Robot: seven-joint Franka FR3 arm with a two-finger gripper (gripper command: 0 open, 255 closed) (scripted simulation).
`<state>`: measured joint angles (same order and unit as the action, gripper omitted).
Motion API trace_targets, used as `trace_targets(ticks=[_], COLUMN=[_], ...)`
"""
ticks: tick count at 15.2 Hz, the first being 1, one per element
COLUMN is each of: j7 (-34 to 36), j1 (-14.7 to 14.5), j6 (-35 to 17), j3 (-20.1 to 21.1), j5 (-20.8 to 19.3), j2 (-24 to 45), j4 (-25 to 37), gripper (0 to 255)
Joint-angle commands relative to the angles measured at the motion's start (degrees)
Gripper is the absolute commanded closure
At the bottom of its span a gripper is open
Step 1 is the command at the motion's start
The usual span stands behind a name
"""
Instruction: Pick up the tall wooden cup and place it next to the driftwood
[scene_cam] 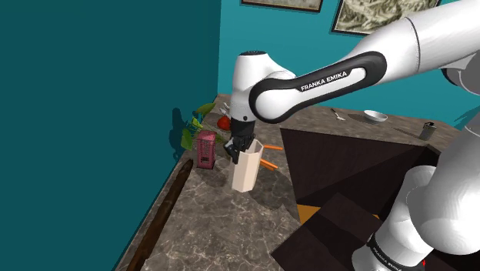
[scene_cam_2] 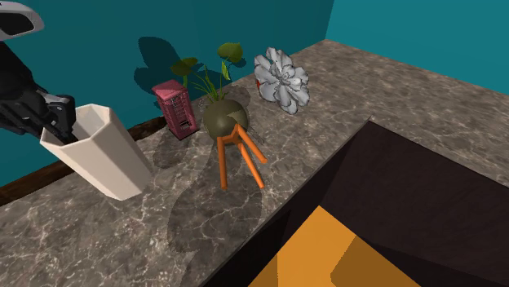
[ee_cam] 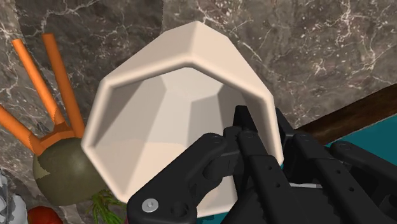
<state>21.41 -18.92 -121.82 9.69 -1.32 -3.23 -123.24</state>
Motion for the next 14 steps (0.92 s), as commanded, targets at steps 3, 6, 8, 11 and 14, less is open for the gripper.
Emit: trace_targets(ticks=[3,6,8,11,14], j7=[0.38,0.62,0.80,1.10,1.43], j1=[-0.04,-0.05,-0.05,-0.06,-0.07], j6=[-3.17,-5.44,-6.95,-9.21,-11.46], j3=[0.09,0.11,0.12,0.12,0.10], j5=[-0.33,-0.61,-0.82,-1.17,-1.58], j2=[1.30,2.38,3.16,4.42,5.78], j4=[-1.81,-3.02,-3.77,-4.80,-5.72], gripper=[255,255,255,255,255])
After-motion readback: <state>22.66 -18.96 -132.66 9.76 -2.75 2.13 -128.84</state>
